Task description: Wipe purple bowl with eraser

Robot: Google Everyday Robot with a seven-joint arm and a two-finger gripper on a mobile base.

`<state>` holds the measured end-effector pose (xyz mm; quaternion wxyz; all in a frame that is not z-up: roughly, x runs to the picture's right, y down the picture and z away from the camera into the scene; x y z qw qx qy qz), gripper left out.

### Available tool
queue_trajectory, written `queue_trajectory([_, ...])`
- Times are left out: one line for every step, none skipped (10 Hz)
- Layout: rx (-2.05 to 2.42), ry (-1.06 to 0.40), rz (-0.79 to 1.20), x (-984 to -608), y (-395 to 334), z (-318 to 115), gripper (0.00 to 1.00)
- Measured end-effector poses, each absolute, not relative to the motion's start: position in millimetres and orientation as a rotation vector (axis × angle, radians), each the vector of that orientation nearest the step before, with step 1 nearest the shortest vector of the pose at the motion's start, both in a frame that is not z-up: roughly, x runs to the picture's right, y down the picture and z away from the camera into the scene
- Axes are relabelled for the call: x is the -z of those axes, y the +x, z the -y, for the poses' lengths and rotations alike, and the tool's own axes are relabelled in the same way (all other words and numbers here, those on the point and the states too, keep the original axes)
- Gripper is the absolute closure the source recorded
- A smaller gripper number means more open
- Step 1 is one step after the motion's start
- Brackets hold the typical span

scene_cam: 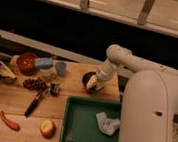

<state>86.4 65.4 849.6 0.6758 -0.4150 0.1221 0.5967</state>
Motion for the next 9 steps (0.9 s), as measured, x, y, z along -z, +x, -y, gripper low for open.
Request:
queue_trajectory([-1.35, -0.917, -0.288, -852, 93, -60, 1.0])
queue_trajectory([-1.353, -0.909, -0.294, -857, 96, -55, 1.0])
queue_trajectory([-1.358, -0.907, -0.287, -863, 93, -46, 1.0])
queue_trajectory([-1.357, -0.908, -0.275, -870, 90, -38, 1.0])
queue_trajectory([-1.348, -0.912, -0.264, -875, 82, -34, 1.0])
queue_trajectory([-1.329, -0.918, -0.247, -877, 67, -31, 1.0])
queue_trajectory([-1.314, -0.929, -0.239, -876, 61, -36, 1.0])
queue_trajectory([-1.307, -0.931, -0.233, -873, 60, -38, 1.0])
queue_trajectory([-1.287, -0.938, -0.232, -868, 54, -46, 1.0])
